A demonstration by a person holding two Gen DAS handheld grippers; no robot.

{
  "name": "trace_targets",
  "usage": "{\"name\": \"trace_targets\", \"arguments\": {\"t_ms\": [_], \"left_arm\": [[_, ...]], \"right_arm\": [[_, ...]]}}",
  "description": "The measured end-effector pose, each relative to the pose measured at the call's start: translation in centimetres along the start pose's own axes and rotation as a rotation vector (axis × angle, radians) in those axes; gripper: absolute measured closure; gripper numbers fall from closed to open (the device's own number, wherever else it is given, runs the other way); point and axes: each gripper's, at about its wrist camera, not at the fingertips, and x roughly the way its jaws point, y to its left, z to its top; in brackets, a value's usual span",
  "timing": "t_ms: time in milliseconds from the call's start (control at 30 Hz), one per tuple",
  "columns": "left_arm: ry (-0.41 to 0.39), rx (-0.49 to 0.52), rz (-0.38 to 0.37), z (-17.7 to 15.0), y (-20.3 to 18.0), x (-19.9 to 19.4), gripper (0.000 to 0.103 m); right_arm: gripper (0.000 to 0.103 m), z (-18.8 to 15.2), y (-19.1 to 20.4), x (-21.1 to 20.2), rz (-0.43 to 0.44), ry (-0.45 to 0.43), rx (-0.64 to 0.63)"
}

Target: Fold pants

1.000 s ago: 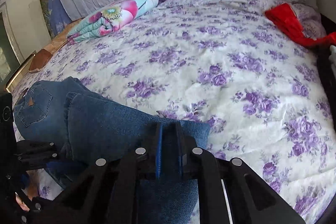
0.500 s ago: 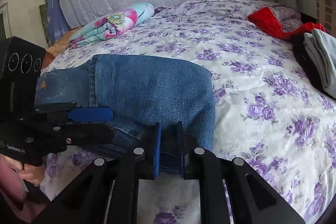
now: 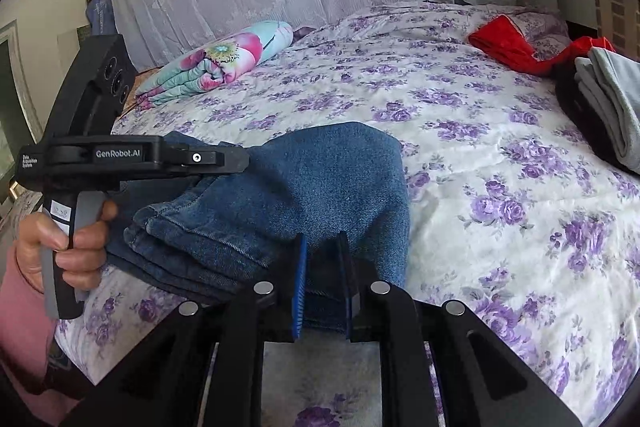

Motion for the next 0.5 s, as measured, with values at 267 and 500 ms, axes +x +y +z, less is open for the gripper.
{"name": "trace_targets", "arguments": {"t_ms": [267,500], "left_arm": [[-0.083,0.133,0.05,-3.0,-4.7,-5.0,0.035],[-0.056,0.168,0.141,-6.4,-3.7,-3.0,0.035]], "right_arm": [[0.065,0.4,0.9,-3.6,0.072,-0.062,0.024],[0.059,-1.6,1.6,-1.4,0.008,-0.04,-0.017]]}}
